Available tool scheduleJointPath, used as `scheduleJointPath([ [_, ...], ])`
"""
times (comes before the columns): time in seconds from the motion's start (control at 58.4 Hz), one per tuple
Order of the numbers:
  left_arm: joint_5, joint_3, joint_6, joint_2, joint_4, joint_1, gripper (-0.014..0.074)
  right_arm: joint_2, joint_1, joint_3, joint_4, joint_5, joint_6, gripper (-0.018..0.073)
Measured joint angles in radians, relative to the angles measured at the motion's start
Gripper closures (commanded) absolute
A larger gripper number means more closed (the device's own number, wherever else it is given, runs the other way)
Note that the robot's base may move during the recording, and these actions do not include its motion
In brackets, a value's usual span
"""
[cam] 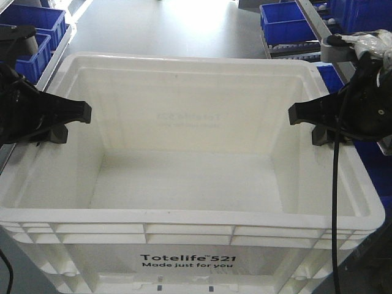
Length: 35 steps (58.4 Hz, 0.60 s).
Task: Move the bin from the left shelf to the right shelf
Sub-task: 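Keep holding the crate while the base drives past the windows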
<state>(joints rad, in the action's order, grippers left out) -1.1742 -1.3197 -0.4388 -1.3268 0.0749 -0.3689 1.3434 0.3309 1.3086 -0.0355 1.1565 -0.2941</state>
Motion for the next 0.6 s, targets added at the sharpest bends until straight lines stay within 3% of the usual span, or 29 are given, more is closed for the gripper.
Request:
scheduleJointPath([
  [0.599,0.000,0.000,0.000,0.000,0.000,0.000,0.0603,0.000,0.000,0.000,-0.002,0.000,0.000,0.0559],
])
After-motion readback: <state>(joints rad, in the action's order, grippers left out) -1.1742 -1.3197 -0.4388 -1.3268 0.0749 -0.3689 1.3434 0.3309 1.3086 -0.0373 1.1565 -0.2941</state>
